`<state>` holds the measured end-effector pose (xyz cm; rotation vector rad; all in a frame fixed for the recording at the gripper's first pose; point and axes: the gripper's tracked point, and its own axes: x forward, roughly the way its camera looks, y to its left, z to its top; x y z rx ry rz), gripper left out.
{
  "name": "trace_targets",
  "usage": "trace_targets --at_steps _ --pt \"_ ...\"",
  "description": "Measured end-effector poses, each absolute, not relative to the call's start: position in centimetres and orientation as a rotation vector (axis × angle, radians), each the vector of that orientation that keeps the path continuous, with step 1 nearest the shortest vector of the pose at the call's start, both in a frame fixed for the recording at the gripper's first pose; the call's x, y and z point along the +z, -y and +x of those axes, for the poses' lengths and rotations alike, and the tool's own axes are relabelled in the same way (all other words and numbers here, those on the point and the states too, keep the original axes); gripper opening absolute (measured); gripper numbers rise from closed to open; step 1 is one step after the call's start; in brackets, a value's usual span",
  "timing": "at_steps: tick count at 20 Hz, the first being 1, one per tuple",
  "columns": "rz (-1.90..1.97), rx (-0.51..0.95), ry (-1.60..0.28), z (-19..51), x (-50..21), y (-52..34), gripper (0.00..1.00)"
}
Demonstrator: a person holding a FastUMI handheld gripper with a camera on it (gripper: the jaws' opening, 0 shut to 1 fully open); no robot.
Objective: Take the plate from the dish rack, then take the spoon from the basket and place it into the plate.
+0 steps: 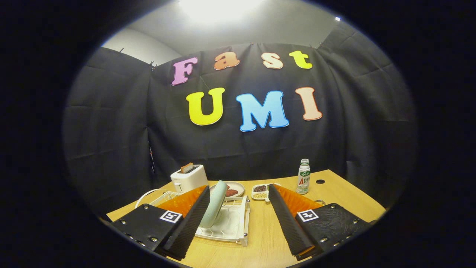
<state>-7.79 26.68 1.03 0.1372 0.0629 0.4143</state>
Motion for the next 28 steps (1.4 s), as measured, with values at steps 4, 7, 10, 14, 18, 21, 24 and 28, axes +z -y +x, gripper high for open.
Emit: trace_targets --at_steps 4,7,10,14,18,21,24,28 --pt "0.123 0.434 -0.104 -5.5 -1.0 -30.5 0.97" --pt "0.13 0.459 -0.152 -3.6 -2.9 -33.4 0.97" --pt "0.147 0.465 -0.231 -1.6 -5.5 -35.6 0.97" --pt "0.16 0.46 -0.353 0.6 -9.0 -37.4 0.97" --pt "0.186 0.472 -0.468 1.9 -11.9 -38.9 0.85" --pt "0.192 0.509 -0.518 1.8 -12.6 -40.6 0.69" --pt "0.118 0.475 -0.552 1.8 -13.2 -41.0 0.5" --pt "0.034 0.4 -0.573 1.6 -12.9 -40.6 0.43"
